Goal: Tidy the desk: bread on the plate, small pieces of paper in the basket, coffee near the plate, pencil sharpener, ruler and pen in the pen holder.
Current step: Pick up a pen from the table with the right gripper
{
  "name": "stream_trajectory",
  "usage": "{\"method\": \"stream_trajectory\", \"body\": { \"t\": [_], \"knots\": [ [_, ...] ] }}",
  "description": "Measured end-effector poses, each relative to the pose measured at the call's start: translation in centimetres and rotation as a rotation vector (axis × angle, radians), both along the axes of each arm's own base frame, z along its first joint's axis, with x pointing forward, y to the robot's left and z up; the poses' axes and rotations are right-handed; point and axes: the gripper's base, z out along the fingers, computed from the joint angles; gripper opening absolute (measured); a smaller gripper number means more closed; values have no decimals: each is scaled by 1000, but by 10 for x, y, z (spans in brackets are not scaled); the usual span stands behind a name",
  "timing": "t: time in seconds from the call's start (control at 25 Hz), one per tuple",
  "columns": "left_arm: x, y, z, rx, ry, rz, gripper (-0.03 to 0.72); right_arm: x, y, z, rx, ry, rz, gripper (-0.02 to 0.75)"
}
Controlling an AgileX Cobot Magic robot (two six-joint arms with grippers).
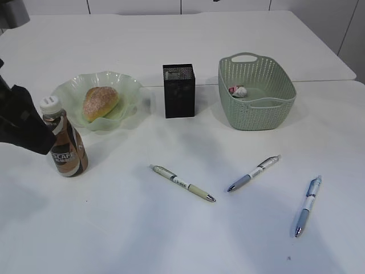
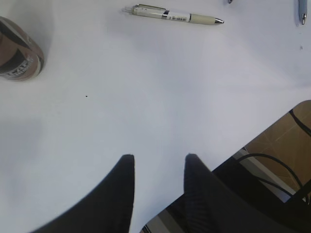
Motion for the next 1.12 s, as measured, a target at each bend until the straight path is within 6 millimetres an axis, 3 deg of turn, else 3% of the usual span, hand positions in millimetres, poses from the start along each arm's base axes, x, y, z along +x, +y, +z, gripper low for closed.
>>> {"method": "stream_trajectory", "body": {
  "t": [0.8, 1.12],
  "knots": [
    [1, 0, 0, -3, -15, 2, 239, -24, -8, -21, -142, 338, 26, 420],
    [1, 0, 0, -3, -15, 2, 240, -34, -2, -26, -153, 444, 157, 420]
  ]
}}
